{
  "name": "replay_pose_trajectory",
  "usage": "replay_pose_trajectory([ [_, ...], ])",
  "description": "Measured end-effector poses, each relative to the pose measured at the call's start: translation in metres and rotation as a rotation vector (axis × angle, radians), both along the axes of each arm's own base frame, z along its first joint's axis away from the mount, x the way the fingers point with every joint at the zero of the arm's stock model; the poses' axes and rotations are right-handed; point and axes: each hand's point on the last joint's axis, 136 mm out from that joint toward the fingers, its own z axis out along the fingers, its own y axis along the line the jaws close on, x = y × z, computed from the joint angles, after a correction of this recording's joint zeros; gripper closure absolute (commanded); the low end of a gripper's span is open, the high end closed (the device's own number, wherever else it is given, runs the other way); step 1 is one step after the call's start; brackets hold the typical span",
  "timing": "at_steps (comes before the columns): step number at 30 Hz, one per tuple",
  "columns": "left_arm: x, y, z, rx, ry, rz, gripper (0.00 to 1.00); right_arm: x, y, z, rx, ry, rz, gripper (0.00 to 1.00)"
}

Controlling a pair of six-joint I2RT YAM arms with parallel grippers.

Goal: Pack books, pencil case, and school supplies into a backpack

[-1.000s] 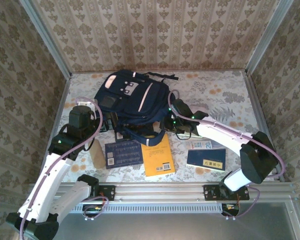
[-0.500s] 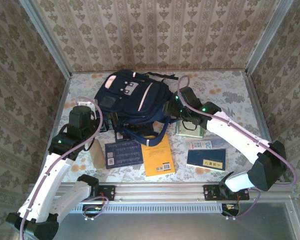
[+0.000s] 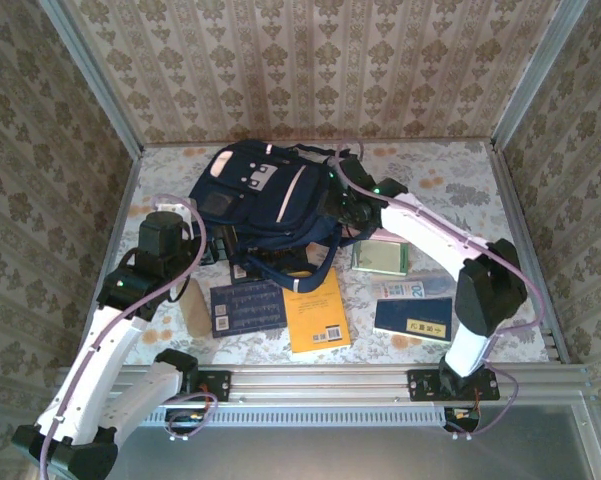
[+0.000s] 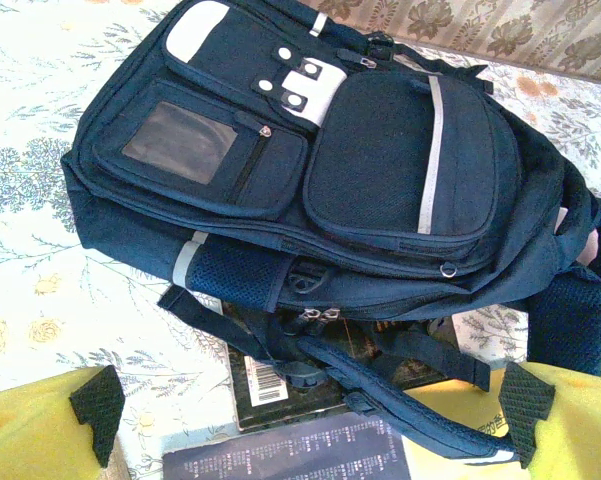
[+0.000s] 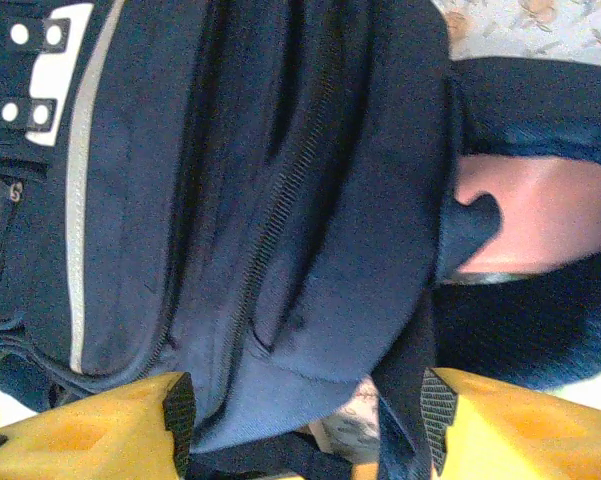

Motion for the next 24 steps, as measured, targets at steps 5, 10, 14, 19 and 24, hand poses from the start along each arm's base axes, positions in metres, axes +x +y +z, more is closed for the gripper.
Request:
replay_pose_trajectory([
  [5, 0.000, 0.000, 0.000, 0.000, 0.000, 0.000, 0.00, 0.025, -0.002, 0.003, -0.043, 0.001, -0.040, 0.45],
  [10, 0.000, 0.000, 0.000, 0.000, 0.000, 0.001, 0.00, 0.040, -0.004, -0.006, -0.106, 0.031, -0.067, 0.45],
  [14, 0.000, 0.000, 0.000, 0.000, 0.000, 0.000, 0.00, 0.047, -0.004, -0.025, -0.152, 0.071, -0.070, 0.48],
  [19, 0.000, 0.000, 0.000, 0.000, 0.000, 0.001, 0.00, 0.050, -0.004, -0.053, -0.201, 0.120, -0.063, 0.67],
  [24, 0.000, 0.000, -0.001, 0.001, 0.003, 0.001, 0.00, 0.052, -0.002, -0.062, -0.227, 0.130, -0.029, 0.93],
])
